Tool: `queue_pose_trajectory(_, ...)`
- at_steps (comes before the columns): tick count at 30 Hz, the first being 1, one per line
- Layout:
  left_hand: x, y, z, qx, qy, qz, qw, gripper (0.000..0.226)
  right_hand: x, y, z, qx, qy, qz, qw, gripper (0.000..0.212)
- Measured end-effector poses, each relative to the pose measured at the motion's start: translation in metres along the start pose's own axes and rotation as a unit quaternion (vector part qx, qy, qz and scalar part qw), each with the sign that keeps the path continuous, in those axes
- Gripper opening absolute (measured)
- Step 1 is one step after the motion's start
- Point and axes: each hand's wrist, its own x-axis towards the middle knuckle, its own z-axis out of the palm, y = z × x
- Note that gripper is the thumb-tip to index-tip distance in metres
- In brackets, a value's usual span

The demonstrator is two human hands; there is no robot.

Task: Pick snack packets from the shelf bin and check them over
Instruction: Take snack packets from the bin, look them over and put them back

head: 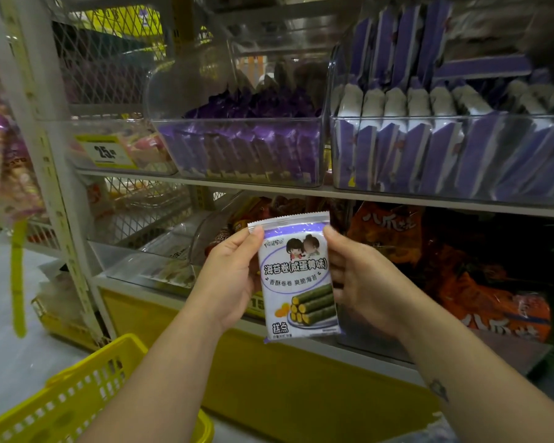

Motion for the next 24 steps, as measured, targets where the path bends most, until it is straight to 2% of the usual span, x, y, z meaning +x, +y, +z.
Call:
queue_pose_trajectory(3,0.001,0.004,-0.004,-0.022,0.012,-0.014,1.000,0.028,-0.009,-0.004,-0.006,-0.041,-0.098,0.090,0.990,0.048)
queue_pose_trajectory(5,0.001,0.004,-0.006,-0.026,0.010,-0.036,0.999,0.028,-0.013,-0.004,-0.009,-0.045,-0.114,0.116,0.986,0.044)
queue_pose_trajectory(7,0.000,0.004,-0.010,-0.026,-0.013,-0.062,0.998,0.027,-0.013,-0.004,-0.010,-0.027,-0.107,0.130,0.985,0.042)
queue_pose_trajectory(9,-0.003,0.006,-0.016,-0.012,-0.069,-0.104,0.992,0.028,-0.013,-0.004,-0.009,0.009,-0.090,0.138,0.986,0.038)
queue_pose_trajectory(12,-0.007,0.007,-0.023,0.015,-0.168,-0.176,0.970,0.039,-0.011,-0.003,-0.010,0.048,-0.056,0.148,0.986,0.036)
queue_pose_trajectory(14,-0.008,0.005,-0.025,0.006,-0.200,-0.204,0.958,0.049,-0.010,-0.002,-0.012,0.057,-0.038,0.157,0.985,0.038)
queue_pose_trajectory(20,-0.009,0.005,-0.025,-0.029,-0.228,-0.209,0.950,0.054,-0.009,-0.001,-0.012,0.067,-0.025,0.160,0.985,0.037)
queue_pose_trajectory(22,-0.010,0.006,-0.021,-0.002,-0.205,-0.188,0.960,0.059,-0.009,-0.002,-0.011,0.065,-0.019,0.144,0.987,0.036)
queue_pose_trajectory(24,-0.010,0.004,-0.015,0.053,-0.145,-0.125,0.980,0.068,-0.009,-0.002,-0.007,0.034,-0.001,0.112,0.993,0.033)
